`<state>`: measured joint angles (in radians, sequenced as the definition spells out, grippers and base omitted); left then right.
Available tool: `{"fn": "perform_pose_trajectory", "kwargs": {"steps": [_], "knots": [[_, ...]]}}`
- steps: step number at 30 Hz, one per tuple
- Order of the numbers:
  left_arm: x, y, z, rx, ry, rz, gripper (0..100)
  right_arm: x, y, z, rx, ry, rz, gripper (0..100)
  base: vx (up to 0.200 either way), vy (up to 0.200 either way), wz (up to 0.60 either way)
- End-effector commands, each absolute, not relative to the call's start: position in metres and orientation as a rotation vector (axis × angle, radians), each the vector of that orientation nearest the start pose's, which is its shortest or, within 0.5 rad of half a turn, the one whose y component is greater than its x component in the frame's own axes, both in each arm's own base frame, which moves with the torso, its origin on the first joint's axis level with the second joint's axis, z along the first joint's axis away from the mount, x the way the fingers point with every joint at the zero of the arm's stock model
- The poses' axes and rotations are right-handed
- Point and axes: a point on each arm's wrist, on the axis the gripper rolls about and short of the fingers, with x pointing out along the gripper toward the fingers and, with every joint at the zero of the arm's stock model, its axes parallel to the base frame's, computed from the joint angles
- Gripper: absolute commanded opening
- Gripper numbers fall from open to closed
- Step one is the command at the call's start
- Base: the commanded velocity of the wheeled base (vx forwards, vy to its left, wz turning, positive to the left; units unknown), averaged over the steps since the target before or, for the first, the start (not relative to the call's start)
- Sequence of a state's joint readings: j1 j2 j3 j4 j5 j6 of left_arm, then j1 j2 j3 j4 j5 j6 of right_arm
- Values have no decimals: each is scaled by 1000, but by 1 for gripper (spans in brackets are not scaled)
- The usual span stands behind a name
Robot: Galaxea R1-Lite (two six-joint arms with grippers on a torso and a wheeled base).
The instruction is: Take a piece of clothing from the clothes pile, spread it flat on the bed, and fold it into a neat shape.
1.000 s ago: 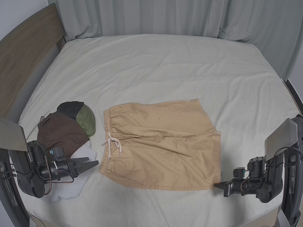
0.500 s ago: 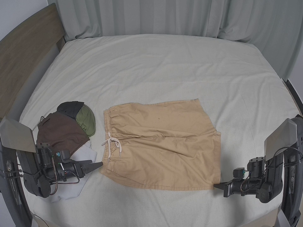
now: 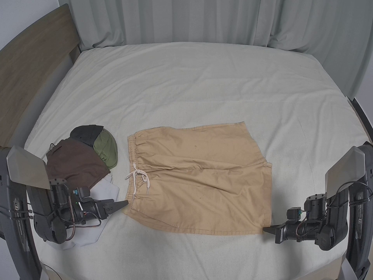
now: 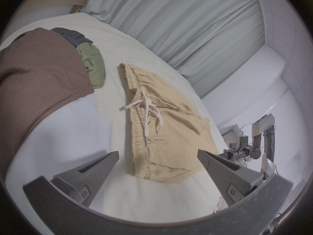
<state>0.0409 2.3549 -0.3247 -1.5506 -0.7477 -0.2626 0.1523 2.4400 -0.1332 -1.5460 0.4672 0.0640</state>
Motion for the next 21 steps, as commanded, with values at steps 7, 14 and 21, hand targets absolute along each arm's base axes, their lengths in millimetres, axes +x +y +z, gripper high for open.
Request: {"fn": "perform_pose_trajectory", "kwargs": {"steps": [7, 14, 21], "knots": [[293, -11, -35, -446, 576, -622, 100, 236, 47, -56, 181, 784, 566, 0, 0, 0, 0], [295, -13, -49, -443, 603, -610, 100, 236, 47, -57, 181, 789, 567, 0, 0, 0, 0], [300, -16, -53, -441, 604, -609, 100, 236, 47, -57, 181, 789, 567, 0, 0, 0, 0]]}}
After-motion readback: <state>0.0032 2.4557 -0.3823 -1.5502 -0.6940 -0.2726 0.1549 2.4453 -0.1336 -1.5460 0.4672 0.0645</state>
